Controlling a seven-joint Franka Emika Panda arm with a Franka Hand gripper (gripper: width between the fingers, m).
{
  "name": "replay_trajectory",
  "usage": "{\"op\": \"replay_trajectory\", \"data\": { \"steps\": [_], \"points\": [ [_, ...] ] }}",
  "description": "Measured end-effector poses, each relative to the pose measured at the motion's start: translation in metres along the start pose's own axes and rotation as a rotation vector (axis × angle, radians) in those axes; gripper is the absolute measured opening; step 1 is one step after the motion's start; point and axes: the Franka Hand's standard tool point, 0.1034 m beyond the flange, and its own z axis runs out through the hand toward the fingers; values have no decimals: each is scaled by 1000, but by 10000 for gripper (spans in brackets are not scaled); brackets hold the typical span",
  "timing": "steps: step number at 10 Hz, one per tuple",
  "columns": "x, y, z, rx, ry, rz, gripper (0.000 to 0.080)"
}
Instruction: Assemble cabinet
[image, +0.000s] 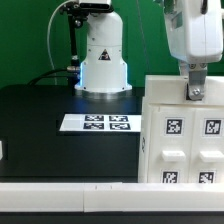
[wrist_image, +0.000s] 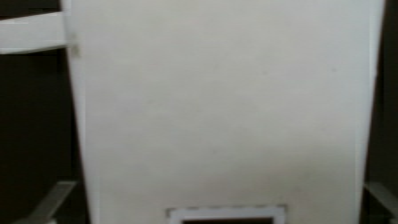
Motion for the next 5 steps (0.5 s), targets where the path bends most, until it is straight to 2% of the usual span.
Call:
{"op": "replay_trajectory", "data": {
  "steps": [1, 2, 4, 5],
  "points": [
    [0, 1, -2, -17, -3, -59, 696],
    [-2, 0, -9, -41, -16, -111, 767],
    [-8, 0, -28, -74, -44, -321, 793],
    [-11, 0, -31, -82, -53, -433, 798]
  ]
}}
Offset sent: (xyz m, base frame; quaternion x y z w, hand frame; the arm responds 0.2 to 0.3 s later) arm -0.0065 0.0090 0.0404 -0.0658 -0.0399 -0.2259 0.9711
